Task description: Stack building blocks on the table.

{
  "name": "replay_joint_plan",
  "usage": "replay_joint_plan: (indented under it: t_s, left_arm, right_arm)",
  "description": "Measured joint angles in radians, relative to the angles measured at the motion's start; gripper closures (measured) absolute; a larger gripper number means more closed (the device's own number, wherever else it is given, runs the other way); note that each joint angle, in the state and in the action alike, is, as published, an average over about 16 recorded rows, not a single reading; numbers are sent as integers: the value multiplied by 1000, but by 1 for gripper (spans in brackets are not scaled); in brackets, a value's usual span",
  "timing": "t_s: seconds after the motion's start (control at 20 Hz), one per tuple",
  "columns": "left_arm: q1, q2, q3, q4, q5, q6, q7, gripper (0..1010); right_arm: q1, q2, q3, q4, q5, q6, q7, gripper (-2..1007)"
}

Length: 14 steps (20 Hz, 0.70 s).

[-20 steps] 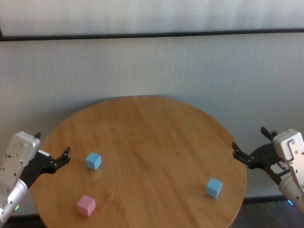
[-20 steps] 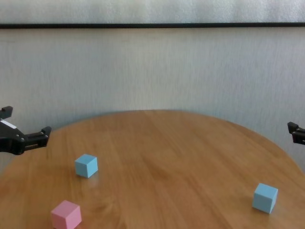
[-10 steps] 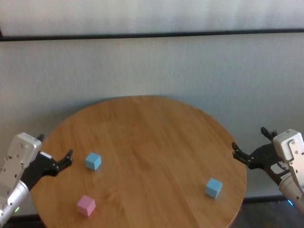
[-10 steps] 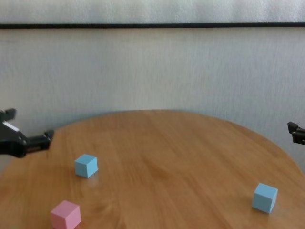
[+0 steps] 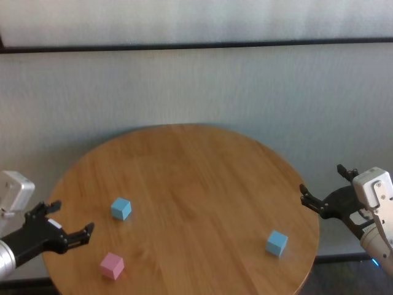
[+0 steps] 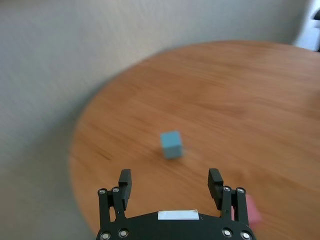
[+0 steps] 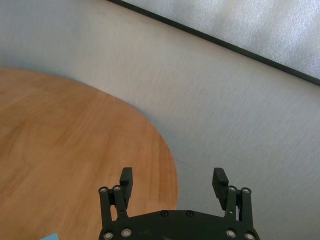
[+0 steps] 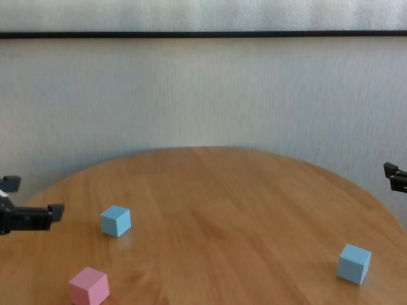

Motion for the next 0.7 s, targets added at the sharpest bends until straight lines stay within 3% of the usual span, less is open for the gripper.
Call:
replay_joint_plan:
  t_s: [0.15,0.35,0.7]
  left_arm:
    - [16,27,-16,-46,-48,72,-41,8]
    - [27,39,-26,-90,-87,155,-67,8]
    - [29,15,-17,-136,-92,262,-53,8]
  right_arm:
    - [0,0,0,0,0,0,0,1]
    - [0,0,0,0,0,0,0,0]
    - [0,0,0,0,0,0,0,0]
